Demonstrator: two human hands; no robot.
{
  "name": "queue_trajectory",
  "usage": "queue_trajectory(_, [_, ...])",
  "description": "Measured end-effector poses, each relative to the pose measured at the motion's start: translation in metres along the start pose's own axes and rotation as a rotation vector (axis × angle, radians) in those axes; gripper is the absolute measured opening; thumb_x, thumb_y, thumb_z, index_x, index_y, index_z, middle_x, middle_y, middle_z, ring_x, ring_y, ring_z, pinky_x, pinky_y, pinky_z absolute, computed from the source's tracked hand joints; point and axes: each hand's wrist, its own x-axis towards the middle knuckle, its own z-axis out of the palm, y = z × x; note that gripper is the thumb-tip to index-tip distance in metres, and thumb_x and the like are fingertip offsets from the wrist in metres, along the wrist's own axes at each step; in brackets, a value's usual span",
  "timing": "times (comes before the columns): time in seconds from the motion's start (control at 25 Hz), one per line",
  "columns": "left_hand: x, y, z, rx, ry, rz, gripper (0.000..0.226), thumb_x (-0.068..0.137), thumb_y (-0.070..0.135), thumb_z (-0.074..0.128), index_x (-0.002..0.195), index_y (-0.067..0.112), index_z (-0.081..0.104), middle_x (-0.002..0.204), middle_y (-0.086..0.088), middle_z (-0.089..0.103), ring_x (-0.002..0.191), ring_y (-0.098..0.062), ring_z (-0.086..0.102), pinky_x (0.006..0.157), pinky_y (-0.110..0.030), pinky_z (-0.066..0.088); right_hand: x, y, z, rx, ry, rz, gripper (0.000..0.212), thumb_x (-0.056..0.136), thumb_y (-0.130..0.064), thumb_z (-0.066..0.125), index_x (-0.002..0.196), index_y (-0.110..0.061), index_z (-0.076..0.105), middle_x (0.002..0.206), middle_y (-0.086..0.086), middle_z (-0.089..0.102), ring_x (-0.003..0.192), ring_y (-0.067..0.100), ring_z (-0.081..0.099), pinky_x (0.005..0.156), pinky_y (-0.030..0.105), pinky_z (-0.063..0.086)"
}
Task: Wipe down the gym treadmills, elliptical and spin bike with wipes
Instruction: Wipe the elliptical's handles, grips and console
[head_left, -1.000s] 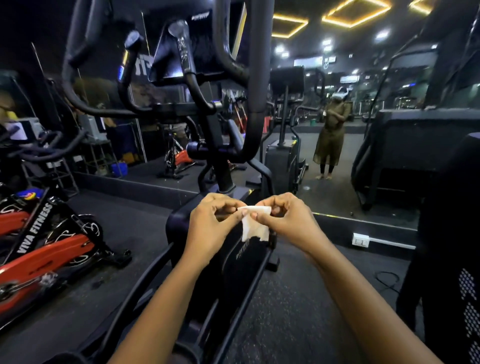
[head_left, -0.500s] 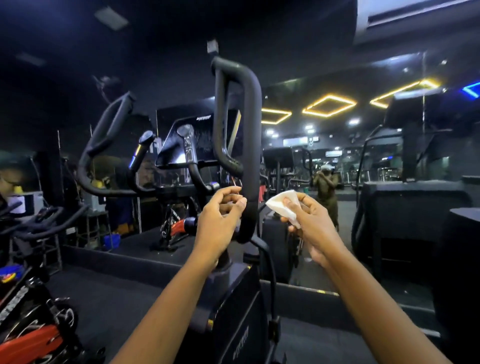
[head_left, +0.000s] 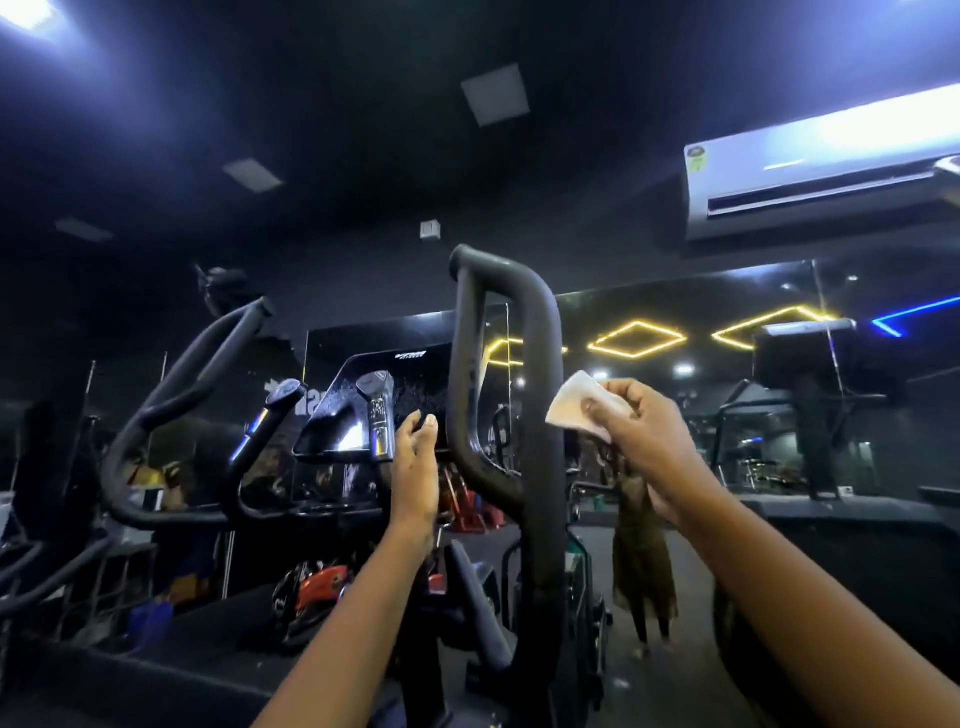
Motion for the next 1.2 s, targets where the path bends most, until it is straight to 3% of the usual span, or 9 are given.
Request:
queue_trajectory(0.24, [0.070, -0.006, 0.026, -0.083, -0.117, 0.108, 0.062, 0.088, 0.067, 0.039, 0.139, 0.031, 0.041, 0.138, -0.003, 0.051, 0.123, -0.024, 0.052, 0.106, -0.051, 0.039, 0.076, -0.034, 0.050, -0.280, 0.151, -0.320, 0.016, 0.083, -0.018, 0.066, 0.095, -0.027, 0.072, 0.079, -0.006, 0.067, 0.069, 0.001, 0.058, 0.058, 0.006, 0.044])
queue_trajectory(0.32, [0.080, -0.013, 0.033, -0.162, -0.182, 0.130, 0.062, 0.086, 0.073, 0.036, 0.135, 0.037, 0.044, 0.125, -0.004, 0.060, 0.106, -0.033, 0.062, 0.093, -0.054, 0.050, 0.102, -0.039, 0.066, -0.316, 0.201, -0.385, 0.018, 0.083, -0.018, 0.065, 0.097, -0.023, 0.074, 0.078, -0.002, 0.068, 0.068, 0.002, 0.057, 0.057, 0.007, 0.040])
queue_trajectory(0.4, [0.083, -0.021, 0.038, -0.213, -0.201, 0.173, 0.058, 0.089, 0.071, 0.031, 0.136, 0.040, 0.042, 0.110, -0.008, 0.064, 0.074, -0.032, 0.067, 0.065, -0.044, 0.057, 0.128, -0.042, 0.082, -0.422, 0.229, -0.449, 0.016, 0.083, -0.020, 0.065, 0.095, -0.021, 0.075, 0.079, 0.001, 0.069, 0.073, 0.010, 0.057, 0.062, 0.013, 0.037])
queue_trajectory(0.48, [0.085, -0.026, 0.041, -0.218, -0.195, 0.207, 0.063, 0.085, 0.070, 0.028, 0.140, 0.039, 0.039, 0.105, -0.012, 0.063, 0.053, -0.021, 0.059, 0.048, -0.031, 0.049, 0.149, -0.045, 0.094, -0.545, 0.247, -0.504, 0.013, 0.084, -0.021, 0.065, 0.090, -0.022, 0.076, 0.075, 0.003, 0.068, 0.074, 0.019, 0.057, 0.065, 0.020, 0.040])
queue_trajectory(0.56, [0.088, -0.029, 0.043, -0.234, -0.210, 0.217, 0.067, 0.081, 0.068, 0.028, 0.141, 0.040, 0.038, 0.104, -0.016, 0.062, 0.048, -0.015, 0.053, 0.043, -0.026, 0.045, 0.164, -0.047, 0.102, -0.653, 0.233, -0.544, 0.016, 0.087, -0.018, 0.062, 0.094, -0.021, 0.075, 0.088, 0.004, 0.071, 0.085, 0.024, 0.063, 0.071, 0.024, 0.047])
queue_trajectory(0.84, [0.086, -0.032, 0.043, -0.266, -0.213, 0.220, 0.058, 0.089, 0.069, 0.028, 0.140, 0.042, 0.040, 0.101, -0.013, 0.062, 0.048, -0.014, 0.051, 0.043, -0.028, 0.044, 0.153, -0.031, 0.112, -0.759, 0.068, -0.541, 0.027, 0.086, -0.002, 0.052, 0.102, -0.010, 0.072, 0.100, 0.011, 0.069, 0.092, 0.030, 0.062, 0.080, 0.038, 0.049])
queue_trajectory(1.04, [0.088, -0.029, 0.043, -0.285, -0.216, 0.209, 0.067, 0.083, 0.078, 0.030, 0.138, 0.042, 0.044, 0.106, -0.009, 0.067, 0.056, -0.019, 0.054, 0.044, -0.027, 0.045, 0.119, 0.000, 0.110, -0.762, 0.005, -0.561, 0.028, 0.088, -0.003, 0.057, 0.110, -0.013, 0.070, 0.107, 0.006, 0.070, 0.100, 0.024, 0.063, 0.081, 0.018, 0.041])
queue_trajectory(1.12, [0.089, -0.030, 0.042, -0.303, -0.244, 0.210, 0.077, 0.075, 0.082, 0.033, 0.139, 0.041, 0.043, 0.115, -0.004, 0.068, 0.078, -0.026, 0.061, 0.062, -0.037, 0.053, 0.104, 0.013, 0.110, -0.763, -0.033, -0.557, 0.030, 0.087, -0.001, 0.057, 0.112, -0.012, 0.069, 0.110, 0.005, 0.069, 0.104, 0.019, 0.062, 0.082, 0.012, 0.038])
queue_trajectory(1.2, [0.089, -0.032, 0.041, -0.352, -0.258, 0.201, 0.083, 0.070, 0.086, 0.037, 0.139, 0.041, 0.042, 0.123, 0.000, 0.065, 0.106, -0.023, 0.063, 0.093, -0.049, 0.049, 0.090, 0.024, 0.108, -0.779, -0.078, -0.564, 0.026, 0.088, -0.005, 0.060, 0.111, -0.013, 0.069, 0.105, 0.005, 0.071, 0.098, 0.018, 0.064, 0.077, 0.009, 0.036])
